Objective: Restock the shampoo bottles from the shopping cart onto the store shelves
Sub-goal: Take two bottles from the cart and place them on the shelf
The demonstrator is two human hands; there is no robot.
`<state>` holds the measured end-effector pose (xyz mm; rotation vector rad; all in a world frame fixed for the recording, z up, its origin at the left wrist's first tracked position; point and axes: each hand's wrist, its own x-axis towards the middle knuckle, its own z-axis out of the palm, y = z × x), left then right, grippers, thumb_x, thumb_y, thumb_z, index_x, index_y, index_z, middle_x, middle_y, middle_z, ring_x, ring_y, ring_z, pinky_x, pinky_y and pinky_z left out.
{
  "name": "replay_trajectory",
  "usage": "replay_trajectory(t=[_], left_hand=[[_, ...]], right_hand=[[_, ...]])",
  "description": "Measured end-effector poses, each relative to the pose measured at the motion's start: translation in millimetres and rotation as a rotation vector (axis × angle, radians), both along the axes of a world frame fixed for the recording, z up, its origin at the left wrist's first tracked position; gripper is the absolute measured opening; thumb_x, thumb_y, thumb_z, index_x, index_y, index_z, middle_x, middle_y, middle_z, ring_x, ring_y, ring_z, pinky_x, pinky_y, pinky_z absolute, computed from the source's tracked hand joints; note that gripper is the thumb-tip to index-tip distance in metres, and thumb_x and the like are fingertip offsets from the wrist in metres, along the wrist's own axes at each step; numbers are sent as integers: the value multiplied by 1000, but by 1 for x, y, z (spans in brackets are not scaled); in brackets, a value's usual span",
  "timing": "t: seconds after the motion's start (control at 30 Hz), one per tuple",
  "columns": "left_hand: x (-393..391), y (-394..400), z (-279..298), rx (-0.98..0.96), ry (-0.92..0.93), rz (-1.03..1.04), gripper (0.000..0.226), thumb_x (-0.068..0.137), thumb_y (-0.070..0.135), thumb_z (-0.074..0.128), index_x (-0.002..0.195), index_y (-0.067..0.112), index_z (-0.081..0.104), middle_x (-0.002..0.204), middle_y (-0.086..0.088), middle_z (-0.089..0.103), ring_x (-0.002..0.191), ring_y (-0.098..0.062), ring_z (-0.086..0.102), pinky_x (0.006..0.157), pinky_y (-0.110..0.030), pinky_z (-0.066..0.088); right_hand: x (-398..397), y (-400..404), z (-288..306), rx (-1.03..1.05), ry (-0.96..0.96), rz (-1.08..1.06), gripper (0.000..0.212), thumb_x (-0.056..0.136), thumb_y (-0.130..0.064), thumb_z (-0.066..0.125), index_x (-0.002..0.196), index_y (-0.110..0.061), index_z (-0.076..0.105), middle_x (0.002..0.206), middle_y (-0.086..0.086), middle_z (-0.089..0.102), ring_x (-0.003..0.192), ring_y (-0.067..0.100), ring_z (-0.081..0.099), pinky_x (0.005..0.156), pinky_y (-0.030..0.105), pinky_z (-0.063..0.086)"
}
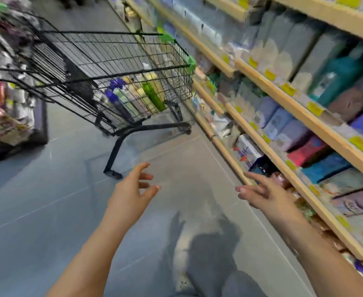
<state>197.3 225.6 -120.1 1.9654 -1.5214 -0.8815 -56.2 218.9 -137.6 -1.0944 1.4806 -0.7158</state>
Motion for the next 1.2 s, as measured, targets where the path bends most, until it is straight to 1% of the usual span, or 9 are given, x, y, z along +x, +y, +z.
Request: replay_trajectory(t=[0.23,0.37,0.53,0.7,0.8,0.93,1.03,1.17,1.2], left_hand=[[48,-66,-9,31,52,47,44,83,18,61,124,23,45,92,8,57,77,5,51,64,-9,39],[70,-129,-20,45,16,63,41,82,18,62,121,23,48,90,7,59,77,4,54,64,-4,36],[99,-219,-16,77,-4,82,40,81,17,63,119,22,50,87,4,61,82,-14,61,72,-20,45],[124,-327,-6,29,-10,83,42,81,11,62,121,16,50,79,12,55,71,2,53,67,-14,40],[134,-367,-7,47,-15,52,42,81,12,62,121,18,49,77,14,55,69,-5,55,69,-10,40],[156,-428,-8,76,10,14,43,82,14,62,122,19,50,86,6,58,78,-15,56,78,-28,45],[181,-474,-9,48,-38,-73,36,83,18,61,117,27,52,83,16,57,84,-10,57,82,-28,44],[217,-540,-14,80,-74,-211,36,84,20,60,119,23,53,91,9,60,91,-11,58,89,-32,46],[228,-559,-18,95,-89,-248,36,84,20,59,119,22,53,94,8,61,93,-12,58,89,-31,46]], right_hand=[[59,-83,-6,46,-21,68,40,86,-12,59,119,-29,45,98,5,66,89,16,61,76,17,43],[82,-154,-25,57,17,131,40,86,-14,59,119,-31,47,96,5,69,94,18,62,83,26,43],[111,-244,-24,63,16,216,34,87,-12,58,117,-26,52,104,8,66,94,16,60,74,14,44],[145,-354,-10,39,39,279,34,87,-12,58,119,-19,53,91,-2,63,82,0,56,63,-7,37],[165,-396,-3,1,57,314,35,87,-9,58,121,-14,53,94,4,62,80,0,55,68,-5,38],[194,-447,-10,-32,113,290,34,86,-11,59,120,-15,56,87,-3,63,83,5,58,76,10,40],[222,-482,-18,-67,129,251,33,85,-10,60,118,-14,57,87,-3,64,79,-4,56,72,-1,42],[264,-524,-26,-62,158,188,33,86,-15,59,119,-17,56,93,-5,64,85,2,58,84,12,45],[276,-538,-29,-59,170,183,34,86,-16,59,120,-18,55,93,-7,63,84,0,58,81,8,43]])
